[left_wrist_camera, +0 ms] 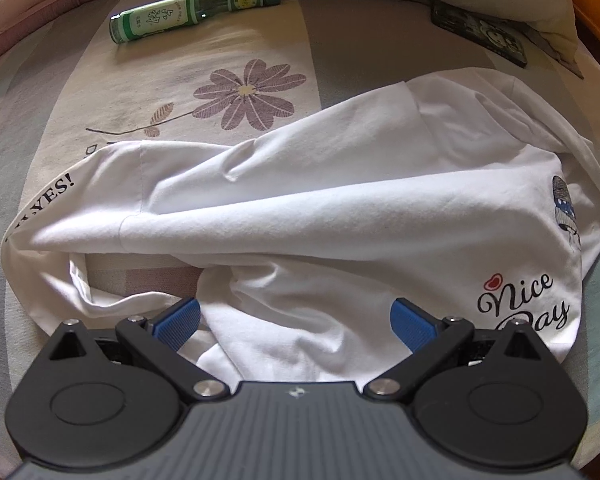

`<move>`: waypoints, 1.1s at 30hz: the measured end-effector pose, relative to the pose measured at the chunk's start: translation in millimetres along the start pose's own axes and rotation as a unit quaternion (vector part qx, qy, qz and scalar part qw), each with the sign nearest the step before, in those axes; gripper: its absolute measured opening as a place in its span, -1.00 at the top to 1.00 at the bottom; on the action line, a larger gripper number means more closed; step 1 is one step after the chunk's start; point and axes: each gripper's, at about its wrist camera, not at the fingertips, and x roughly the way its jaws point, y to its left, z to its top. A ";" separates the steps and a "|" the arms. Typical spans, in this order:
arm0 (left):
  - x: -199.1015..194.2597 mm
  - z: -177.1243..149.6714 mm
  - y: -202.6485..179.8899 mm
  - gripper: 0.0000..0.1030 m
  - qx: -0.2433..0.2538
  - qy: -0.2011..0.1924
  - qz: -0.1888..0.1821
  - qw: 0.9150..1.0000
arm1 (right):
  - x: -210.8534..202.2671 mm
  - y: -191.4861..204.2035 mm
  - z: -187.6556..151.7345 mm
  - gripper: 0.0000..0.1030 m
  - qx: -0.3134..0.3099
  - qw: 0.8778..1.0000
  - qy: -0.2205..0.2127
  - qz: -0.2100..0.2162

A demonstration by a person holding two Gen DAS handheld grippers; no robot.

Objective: Fold clothes

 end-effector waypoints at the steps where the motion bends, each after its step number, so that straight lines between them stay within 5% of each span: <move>1: 1.1 -0.6 -1.2 -0.95 0.000 0.000 0.000 1.000 | 3.9 19.0 -3.8 -1.00 -0.020 1.000 0.002 -0.014; 3: 2.8 -0.7 -3.5 -0.95 0.003 0.001 -0.001 1.000 | 19.5 38.5 -5.9 -1.00 -0.044 0.997 0.017 -0.059; 11: 2.1 4.2 -7.9 -0.95 0.003 -0.005 0.003 1.000 | 42.0 6.8 43.3 -1.00 -0.062 0.985 -0.036 -0.157; 20: 1.1 8.5 -12.4 -0.95 -0.002 -0.012 0.008 1.000 | 76.4 -29.6 111.9 -1.00 -0.068 0.983 -0.021 -0.169; 22: 1.5 8.3 -15.0 -0.95 -0.004 -0.011 0.007 1.000 | 67.7 -23.4 105.2 -1.00 -0.069 0.987 -0.018 -0.142; 26: 0.8 8.3 -21.2 -0.95 -0.002 -0.008 -0.003 1.000 | 42.3 -22.8 69.6 -1.00 0.002 1.000 0.011 -0.009; 29: 0.5 8.2 -26.1 -0.95 0.008 -0.009 -0.008 1.000 | 27.5 -26.4 33.9 -1.00 0.073 0.992 0.042 0.090; 33: 2.1 5.3 -33.5 -0.95 0.029 -0.011 -0.011 0.999 | 15.8 -19.9 -13.0 -1.00 0.142 0.974 0.071 0.160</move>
